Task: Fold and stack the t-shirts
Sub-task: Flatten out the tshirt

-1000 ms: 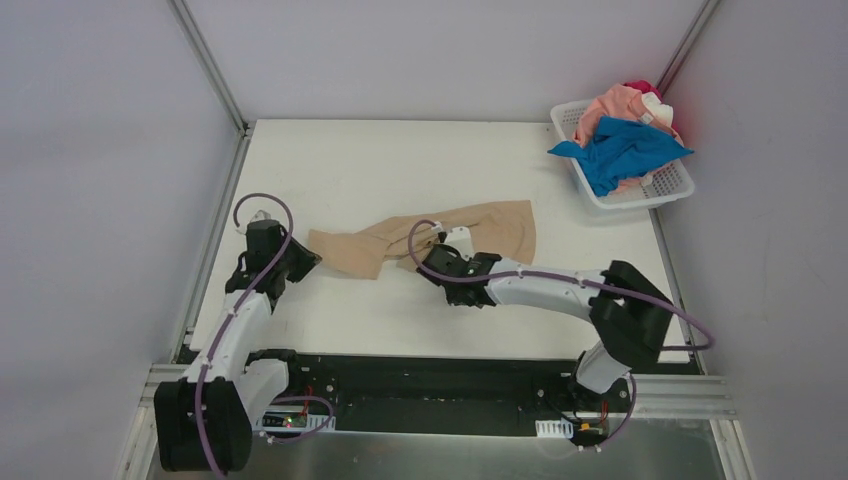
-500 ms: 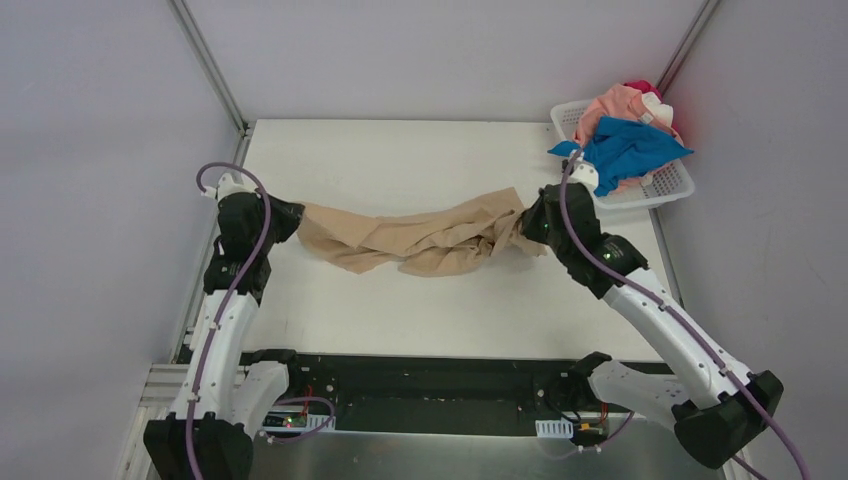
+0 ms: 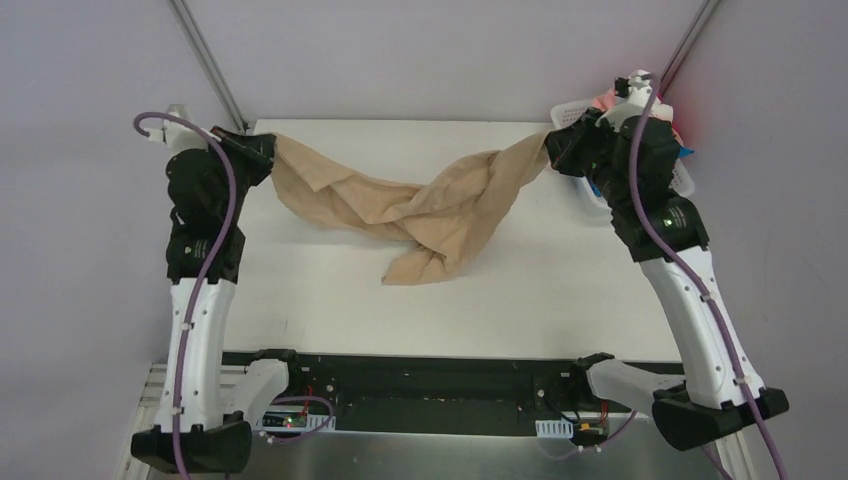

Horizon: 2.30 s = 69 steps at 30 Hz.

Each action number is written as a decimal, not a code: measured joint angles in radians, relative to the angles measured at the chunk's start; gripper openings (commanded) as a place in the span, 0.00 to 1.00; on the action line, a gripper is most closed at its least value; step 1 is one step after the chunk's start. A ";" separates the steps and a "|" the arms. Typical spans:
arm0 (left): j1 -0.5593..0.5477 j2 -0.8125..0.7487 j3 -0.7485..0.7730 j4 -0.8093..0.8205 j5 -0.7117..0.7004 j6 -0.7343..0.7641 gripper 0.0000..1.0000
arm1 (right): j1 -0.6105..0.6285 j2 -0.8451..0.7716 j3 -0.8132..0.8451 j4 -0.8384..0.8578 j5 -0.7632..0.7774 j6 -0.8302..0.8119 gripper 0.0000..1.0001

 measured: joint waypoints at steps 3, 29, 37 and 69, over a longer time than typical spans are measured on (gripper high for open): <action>0.000 -0.083 0.076 -0.023 -0.026 0.029 0.00 | 0.000 -0.074 0.050 -0.015 -0.060 -0.032 0.00; 0.000 0.222 0.480 -0.119 -0.251 0.200 0.00 | -0.001 -0.230 -0.114 0.070 0.120 -0.131 0.00; 0.000 0.947 0.733 -0.105 -0.140 0.266 0.98 | -0.066 0.121 -0.369 0.176 0.247 -0.111 0.53; -0.549 0.615 -0.227 -0.200 0.055 0.026 0.99 | -0.151 0.204 -0.429 0.182 0.043 0.032 0.99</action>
